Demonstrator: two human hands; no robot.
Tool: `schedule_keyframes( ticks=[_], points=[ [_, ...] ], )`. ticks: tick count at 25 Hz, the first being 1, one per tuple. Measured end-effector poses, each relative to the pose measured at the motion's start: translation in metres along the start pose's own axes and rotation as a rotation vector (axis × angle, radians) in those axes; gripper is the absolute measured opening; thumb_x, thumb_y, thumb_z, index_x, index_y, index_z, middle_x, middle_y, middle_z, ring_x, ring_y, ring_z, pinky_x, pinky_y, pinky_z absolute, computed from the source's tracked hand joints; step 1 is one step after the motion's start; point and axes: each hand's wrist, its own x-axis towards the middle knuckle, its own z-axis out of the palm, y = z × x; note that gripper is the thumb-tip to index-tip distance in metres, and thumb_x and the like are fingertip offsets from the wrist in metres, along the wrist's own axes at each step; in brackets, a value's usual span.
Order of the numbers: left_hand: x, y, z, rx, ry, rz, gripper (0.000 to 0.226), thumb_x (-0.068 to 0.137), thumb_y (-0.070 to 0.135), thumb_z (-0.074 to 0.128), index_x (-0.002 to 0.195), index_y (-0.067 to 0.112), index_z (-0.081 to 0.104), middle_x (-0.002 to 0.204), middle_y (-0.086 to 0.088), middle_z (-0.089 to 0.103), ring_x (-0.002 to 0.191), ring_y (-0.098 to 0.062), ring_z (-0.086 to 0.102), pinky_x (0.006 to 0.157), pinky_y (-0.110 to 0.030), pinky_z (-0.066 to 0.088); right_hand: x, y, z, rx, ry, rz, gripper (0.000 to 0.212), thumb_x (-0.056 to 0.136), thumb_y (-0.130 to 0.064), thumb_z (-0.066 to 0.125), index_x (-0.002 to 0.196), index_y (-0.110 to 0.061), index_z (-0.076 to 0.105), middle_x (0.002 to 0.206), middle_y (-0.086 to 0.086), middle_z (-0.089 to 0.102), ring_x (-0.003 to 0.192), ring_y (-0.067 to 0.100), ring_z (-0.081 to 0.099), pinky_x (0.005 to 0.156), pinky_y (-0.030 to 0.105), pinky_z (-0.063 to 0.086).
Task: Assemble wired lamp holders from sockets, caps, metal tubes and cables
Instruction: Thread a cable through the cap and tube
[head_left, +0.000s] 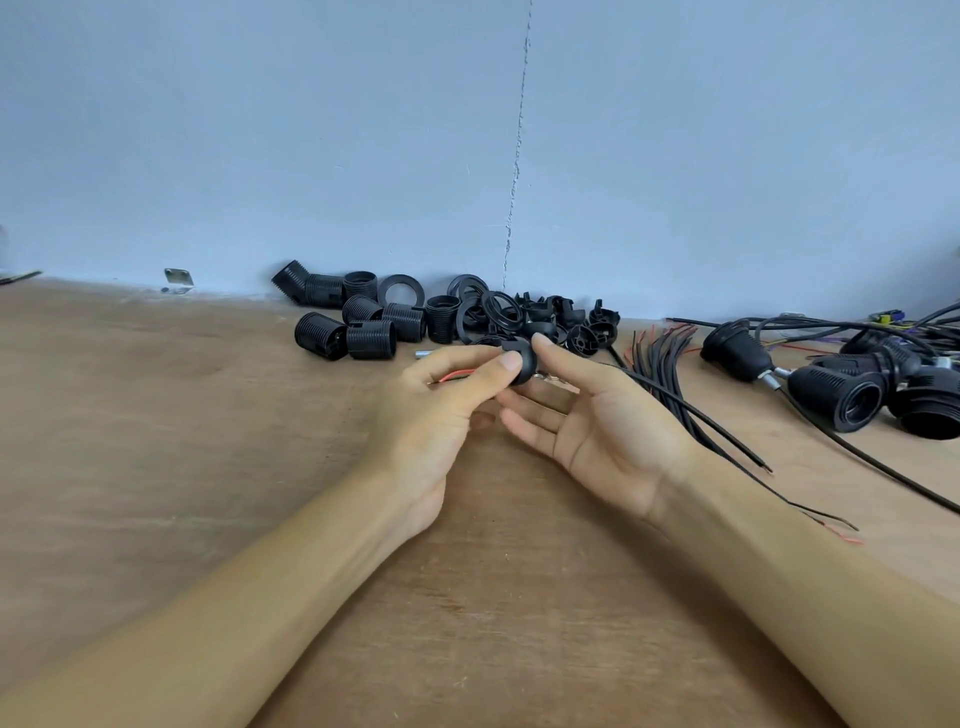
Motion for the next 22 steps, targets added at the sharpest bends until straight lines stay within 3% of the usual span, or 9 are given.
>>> schedule_keyframes(
  ticks=[3,6,8,11,14,18,22],
  points=[
    [0.003,-0.002,-0.001,0.067,0.005,0.027,0.015,0.075,0.027,0.087,0.089,0.022,0.084,0.092,0.006,0.080,0.090,-0.004,0.073,0.080,-0.021,0.052,0.000,-0.001,0.001,0.082,-0.073,0.067,0.020,0.091,-0.019,0.067,0.103,-0.004,0.070,0.102,0.018,0.072,0.095,0.031,0.073,0.081,0.037,0.062],
    [0.004,-0.001,-0.002,0.167,-0.046,0.110,0.012,0.081,0.023,0.086,0.092,0.026,0.083,0.091,0.011,0.079,0.083,0.006,0.070,0.065,-0.009,0.049,0.003,-0.002,0.000,0.134,-0.028,0.048,0.016,0.087,-0.013,0.069,0.100,-0.003,0.069,0.096,0.017,0.071,0.087,0.027,0.073,0.076,0.035,0.062],
    [0.006,0.000,-0.005,0.242,-0.002,0.128,0.022,0.079,0.029,0.087,0.099,0.033,0.081,0.091,0.015,0.077,0.080,0.008,0.066,0.064,-0.012,0.048,0.004,-0.005,-0.004,0.165,0.050,0.006,0.014,0.085,-0.012,0.070,0.095,-0.003,0.069,0.090,0.016,0.072,0.081,0.024,0.073,0.074,0.034,0.062],
    [0.012,0.000,-0.011,0.369,0.060,0.108,0.028,0.080,0.030,0.087,0.105,0.036,0.076,0.088,0.016,0.074,0.081,0.002,0.065,0.071,-0.020,0.049,0.007,-0.010,-0.012,-0.021,0.183,-0.055,0.026,0.093,-0.028,0.068,0.103,-0.005,0.066,0.093,0.019,0.074,0.083,0.026,0.075,0.070,0.033,0.062],
    [0.012,-0.004,-0.010,0.571,-0.003,0.126,0.024,0.085,0.021,0.083,0.105,0.033,0.075,0.087,0.017,0.076,0.077,0.006,0.066,0.066,-0.008,0.046,0.007,-0.014,-0.014,-0.265,0.221,0.031,0.037,0.095,-0.041,0.064,0.107,-0.006,0.062,0.098,0.023,0.074,0.069,0.026,0.074,0.056,0.029,0.060],
    [0.010,-0.007,-0.007,0.741,0.011,0.232,0.022,0.087,0.011,0.078,0.096,0.031,0.074,0.087,0.018,0.072,0.072,0.010,0.062,0.065,-0.004,0.043,0.004,-0.018,-0.015,-0.391,0.243,0.114,0.031,0.096,-0.031,0.065,0.110,-0.004,0.058,0.072,0.016,0.073,0.050,0.021,0.067,0.044,0.024,0.054],
    [0.010,-0.006,-0.007,0.791,0.002,0.261,0.027,0.088,0.003,0.074,0.085,0.030,0.072,0.078,0.016,0.068,0.069,0.010,0.059,0.065,-0.004,0.042,0.003,-0.018,-0.014,-0.500,0.327,0.155,0.049,0.090,-0.056,0.064,0.097,-0.010,0.051,0.050,0.005,0.057,0.037,0.017,0.056,0.033,0.021,0.043]
  ],
)
